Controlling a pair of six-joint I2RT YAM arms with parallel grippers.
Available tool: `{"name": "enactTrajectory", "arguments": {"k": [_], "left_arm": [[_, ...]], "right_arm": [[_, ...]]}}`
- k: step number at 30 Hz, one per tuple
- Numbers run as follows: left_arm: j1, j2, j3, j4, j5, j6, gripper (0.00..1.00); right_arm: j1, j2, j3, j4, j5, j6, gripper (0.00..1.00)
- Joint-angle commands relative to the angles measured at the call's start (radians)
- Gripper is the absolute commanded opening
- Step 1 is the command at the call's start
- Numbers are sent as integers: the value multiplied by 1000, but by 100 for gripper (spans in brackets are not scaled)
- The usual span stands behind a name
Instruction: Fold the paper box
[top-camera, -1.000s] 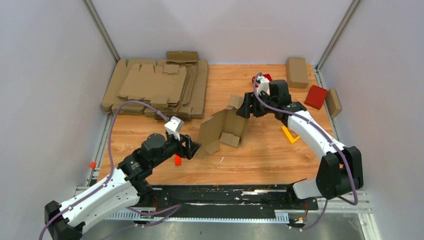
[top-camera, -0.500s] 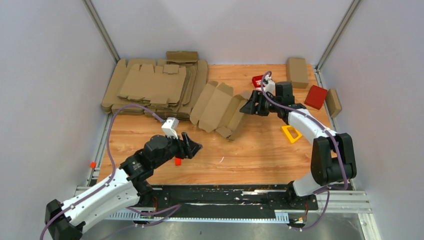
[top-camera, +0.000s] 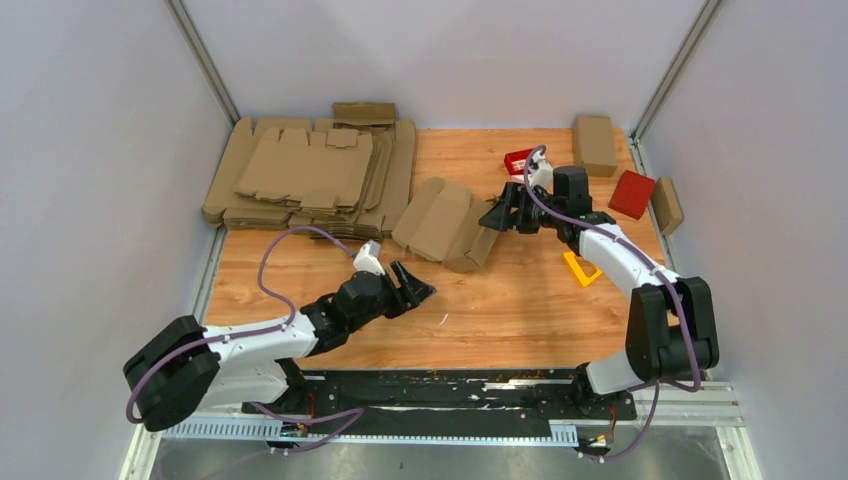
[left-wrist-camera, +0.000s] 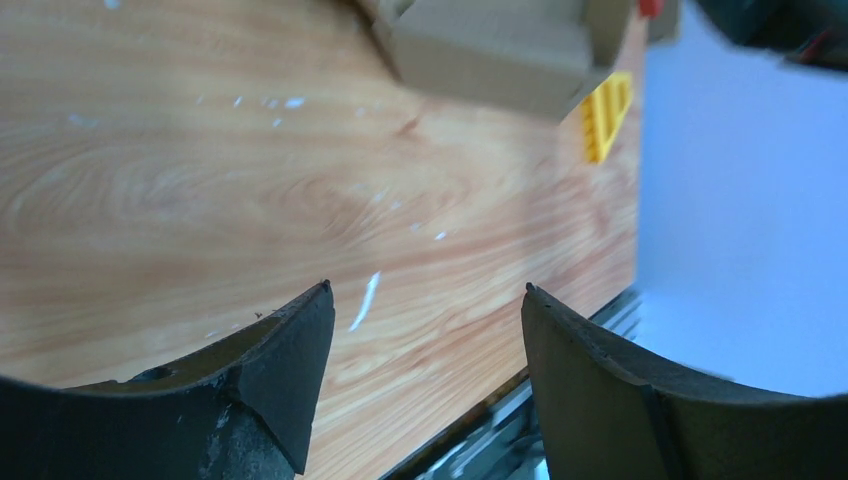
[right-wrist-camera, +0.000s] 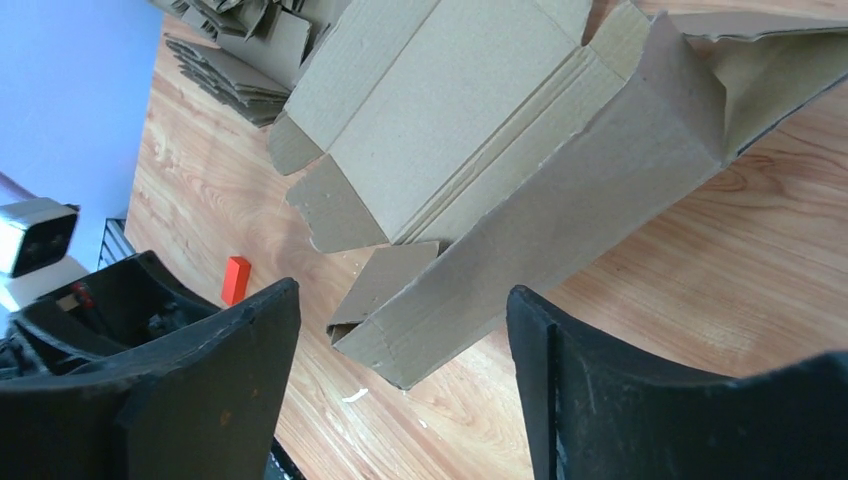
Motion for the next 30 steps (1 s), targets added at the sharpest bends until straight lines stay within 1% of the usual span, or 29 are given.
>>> {"name": "enactTrajectory", "arguments": {"k": [1, 3, 6, 8, 10, 13, 16, 17, 18, 20, 23, 25, 27, 30], "left_arm": [[-3, 10, 93, -4, -138, -161, 76], [-3, 32, 123, -74, -150, -240, 76], [-3, 74, 137, -59, -129, -288, 76], [-3, 110, 148, -28, -104, -313, 76], [-3, 149, 170, -12, -91, -334, 74], [-2, 191, 210, -27, -108, -383, 70], [-2, 217, 239, -44, -137, -456, 69], [-1, 227, 255, -67, -144, -489, 68], [1, 242, 280, -125, -143, -537, 67], [8, 284, 351, -226, -113, -611, 67], [32, 357, 425, -239, -28, -639, 69], [48, 400, 444, -209, 17, -647, 69], [68, 437, 465, -213, 51, -655, 68], [101, 478, 467, -191, 96, -666, 68]], "right_arm": [[2, -48, 6, -8, 65, -10, 81], [2, -46, 24, -48, 114, 8, 90], [2, -48, 35, -108, 191, 32, 95], [2, -67, 15, -101, 223, 46, 96], [3, -70, 0, -77, 220, 58, 96], [2, -42, 18, -74, 187, 71, 96], [1, -20, 25, -60, 193, 85, 97], [2, -13, 29, -60, 201, 89, 98], [2, -5, 34, -62, 207, 95, 99], [2, 21, 51, -81, 226, 112, 99], [5, 61, 79, -101, 238, 130, 98], [11, 79, 93, -99, 240, 134, 94], [19, 96, 107, -100, 244, 132, 90], [30, 126, 132, -99, 238, 122, 85]]}}
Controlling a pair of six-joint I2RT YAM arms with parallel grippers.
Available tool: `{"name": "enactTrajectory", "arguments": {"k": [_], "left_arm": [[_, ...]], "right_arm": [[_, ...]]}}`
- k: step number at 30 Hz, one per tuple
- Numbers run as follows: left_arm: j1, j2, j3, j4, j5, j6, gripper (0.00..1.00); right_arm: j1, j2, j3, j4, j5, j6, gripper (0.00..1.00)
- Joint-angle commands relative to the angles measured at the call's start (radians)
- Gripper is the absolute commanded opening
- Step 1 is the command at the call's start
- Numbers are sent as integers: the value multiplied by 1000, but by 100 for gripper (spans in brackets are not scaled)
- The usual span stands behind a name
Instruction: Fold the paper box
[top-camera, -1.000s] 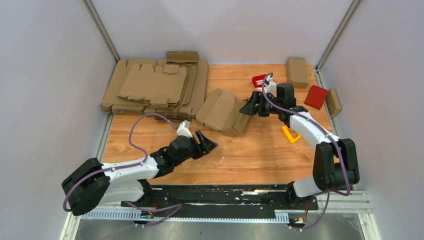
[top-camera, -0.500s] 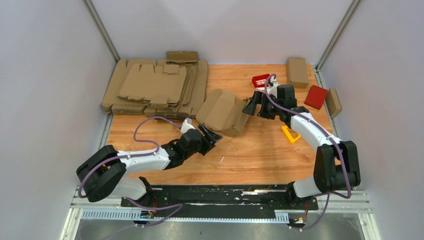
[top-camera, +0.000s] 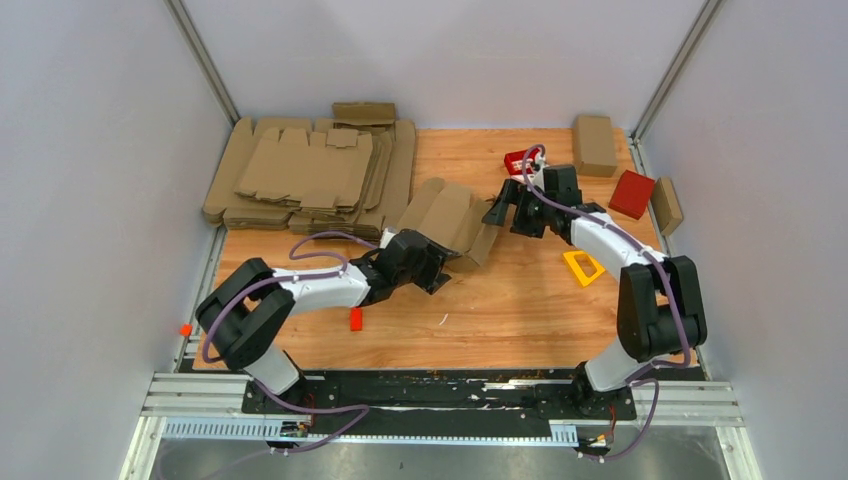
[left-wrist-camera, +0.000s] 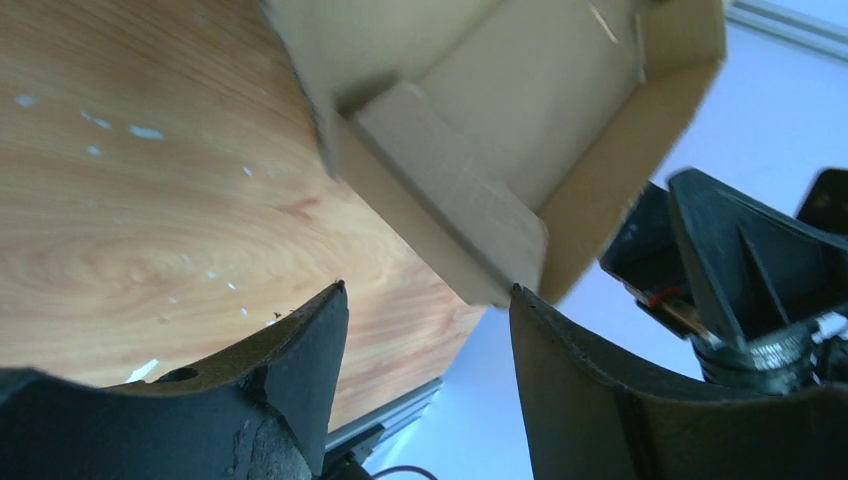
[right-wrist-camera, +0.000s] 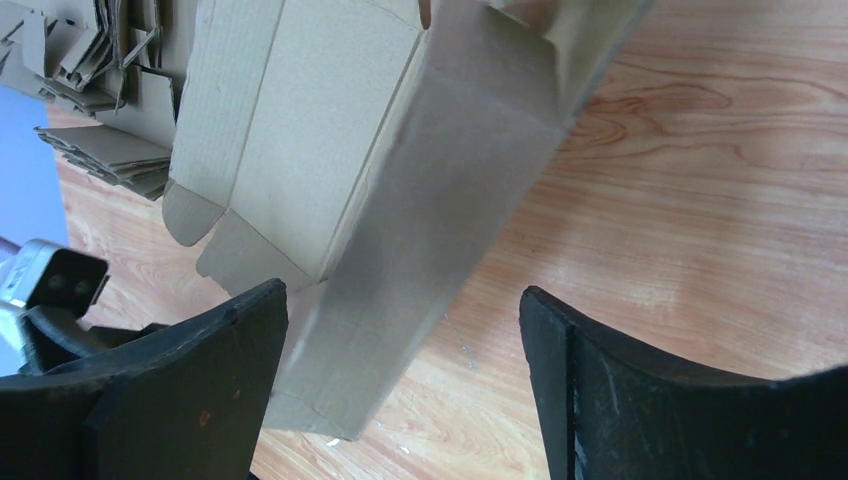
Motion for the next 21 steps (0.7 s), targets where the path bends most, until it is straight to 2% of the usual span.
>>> {"name": "enactTrajectory", "arguments": {"k": [1, 10, 16, 21], "left_arm": [[50, 54, 18, 13, 80, -64, 67], [94, 118, 47, 44, 146, -65, 63], [118, 79, 18, 43, 135, -63, 63], [143, 15, -23, 22, 123, -46, 64]], "right_arm": [[24, 36, 76, 9, 6, 13, 84], [65, 115, 145, -2, -27, -3, 70], [99, 140, 191, -37, -25, -33, 54], [133, 149, 216, -68, -11, -82, 57]]}}
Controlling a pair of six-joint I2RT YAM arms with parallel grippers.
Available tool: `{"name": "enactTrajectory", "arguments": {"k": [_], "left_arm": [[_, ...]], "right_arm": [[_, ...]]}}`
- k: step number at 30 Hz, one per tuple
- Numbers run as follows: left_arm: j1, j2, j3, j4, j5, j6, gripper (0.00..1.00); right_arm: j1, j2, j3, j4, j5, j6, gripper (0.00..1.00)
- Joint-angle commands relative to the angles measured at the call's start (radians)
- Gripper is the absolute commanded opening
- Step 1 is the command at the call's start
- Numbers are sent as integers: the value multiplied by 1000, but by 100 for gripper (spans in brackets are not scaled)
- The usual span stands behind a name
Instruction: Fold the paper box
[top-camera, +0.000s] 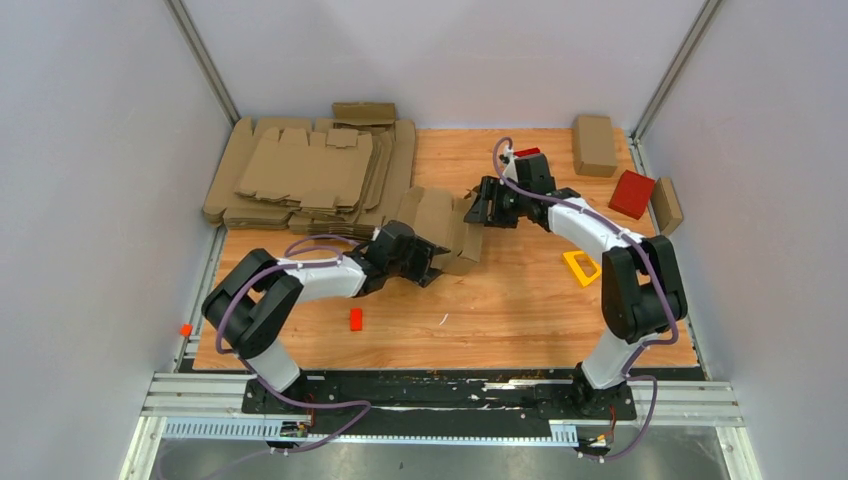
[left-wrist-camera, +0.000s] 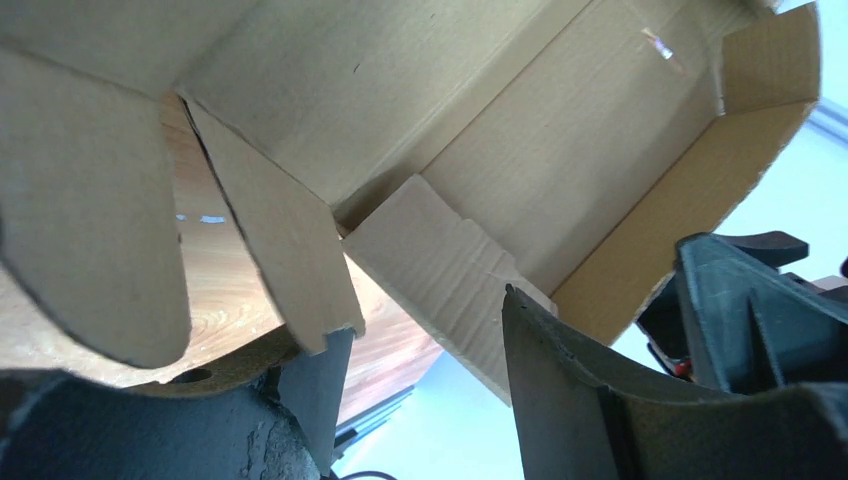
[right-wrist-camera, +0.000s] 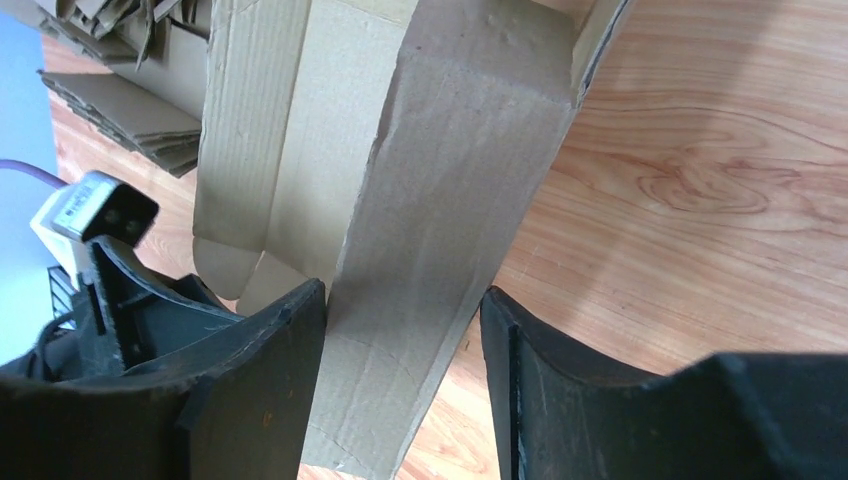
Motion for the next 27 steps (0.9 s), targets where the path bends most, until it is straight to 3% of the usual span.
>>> {"name": "enactTrajectory", "arguments": {"k": [1, 6, 16, 22, 27], "left_arm": [[26, -101, -41, -11, -16, 11, 64], [56, -215, -92, -65, -81, 128, 65], [76, -343, -21, -306, -161, 557, 63], [78, -393, -48, -364, -143, 593, 62], [78, -442, -7, -469, -118, 730, 63]], "right_arm": [[33, 10, 55, -25, 2, -59, 57], [68, 34, 85, -55, 5, -95, 58], [104, 46, 110, -79, 16, -130, 63], [104, 25, 54, -73, 12, -131, 62], [104, -37, -46, -38, 6, -124, 62]]}}
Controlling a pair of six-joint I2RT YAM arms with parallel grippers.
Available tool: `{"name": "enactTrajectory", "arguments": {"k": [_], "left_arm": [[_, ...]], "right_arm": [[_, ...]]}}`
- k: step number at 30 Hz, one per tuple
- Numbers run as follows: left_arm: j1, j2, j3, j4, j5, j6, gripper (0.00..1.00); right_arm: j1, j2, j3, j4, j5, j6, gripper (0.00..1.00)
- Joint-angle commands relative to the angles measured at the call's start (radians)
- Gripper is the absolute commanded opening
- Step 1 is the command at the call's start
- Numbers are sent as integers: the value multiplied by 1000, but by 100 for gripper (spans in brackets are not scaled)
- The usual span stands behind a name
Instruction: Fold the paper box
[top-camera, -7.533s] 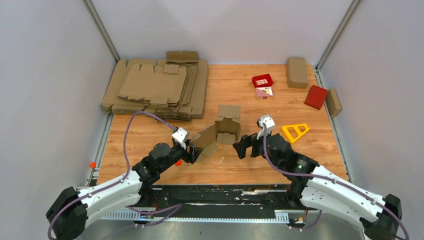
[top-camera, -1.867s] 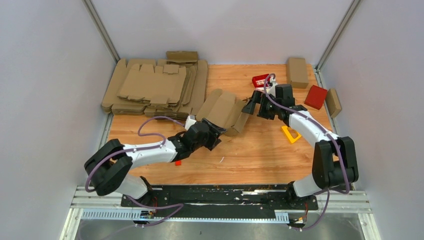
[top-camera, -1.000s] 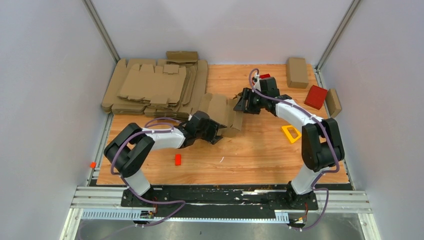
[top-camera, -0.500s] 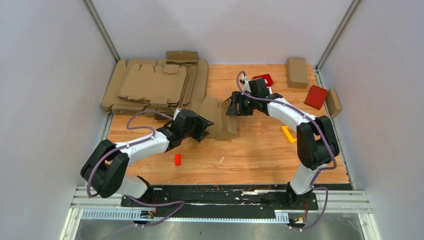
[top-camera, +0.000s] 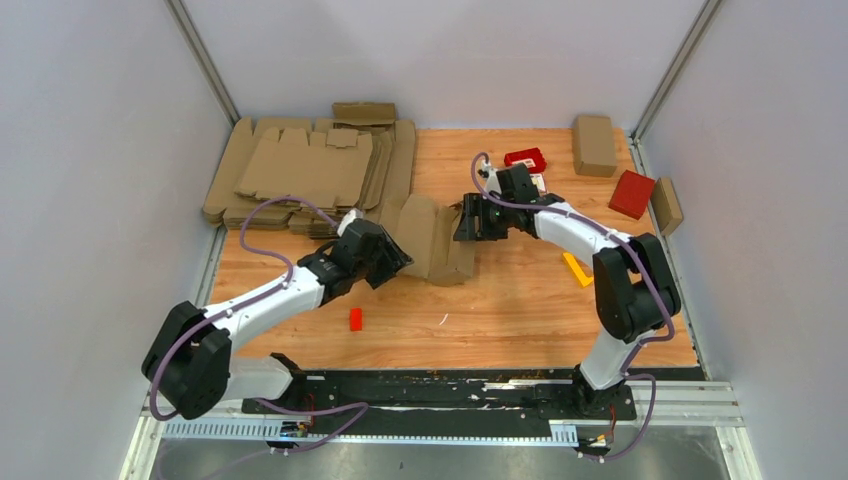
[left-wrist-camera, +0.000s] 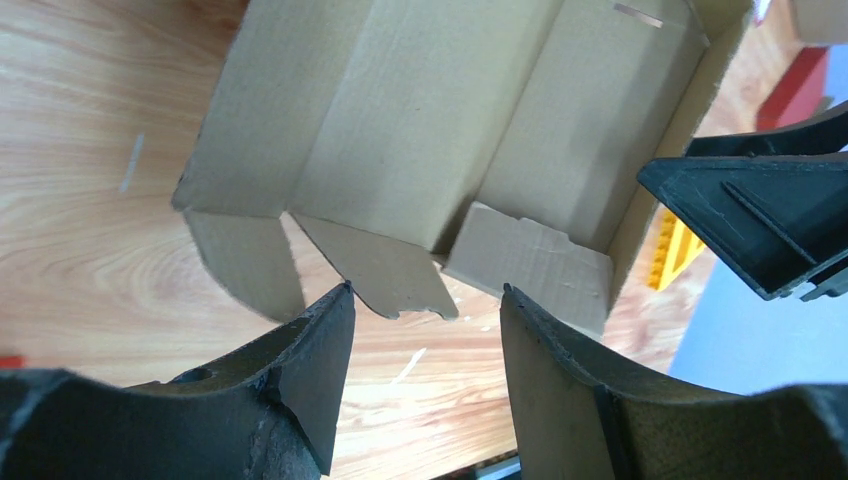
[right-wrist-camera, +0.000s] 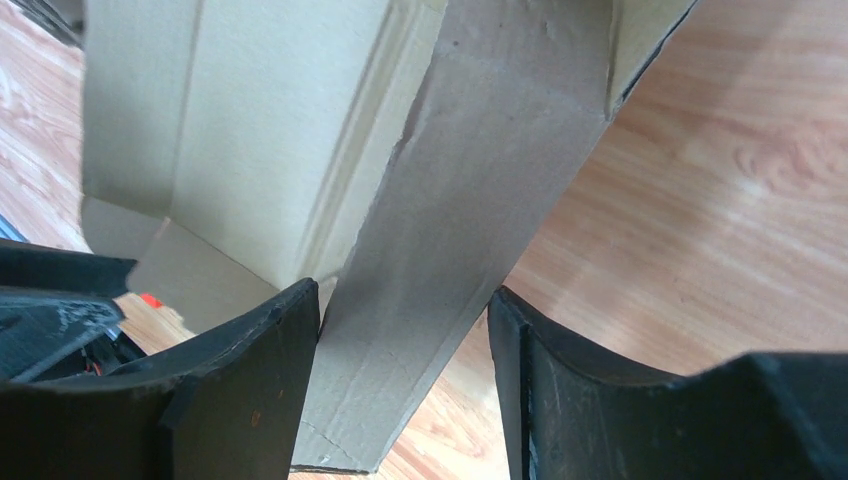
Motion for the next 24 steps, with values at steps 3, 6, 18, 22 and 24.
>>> {"name": "enactTrajectory", "arguments": {"k": [3, 6, 18, 22, 24], "left_arm": [[4, -107, 53, -138, 29, 260, 63], [4, -153, 19, -136, 95, 337, 65], [-2, -317, -129, -127, 143, 454, 69], [-1, -292, -195, -35, 228, 437, 71], [-2, -277, -202, -20, 186, 441, 75]], "right_arm": [[6, -98, -101, 38, -15, -2, 62], [17, -128, -131, 40, -15, 2, 62], [45, -174, -227, 92, -22, 24, 62], [47, -173, -234, 94, -18, 21, 62], [47, -172, -237, 99, -19, 21, 62]]}}
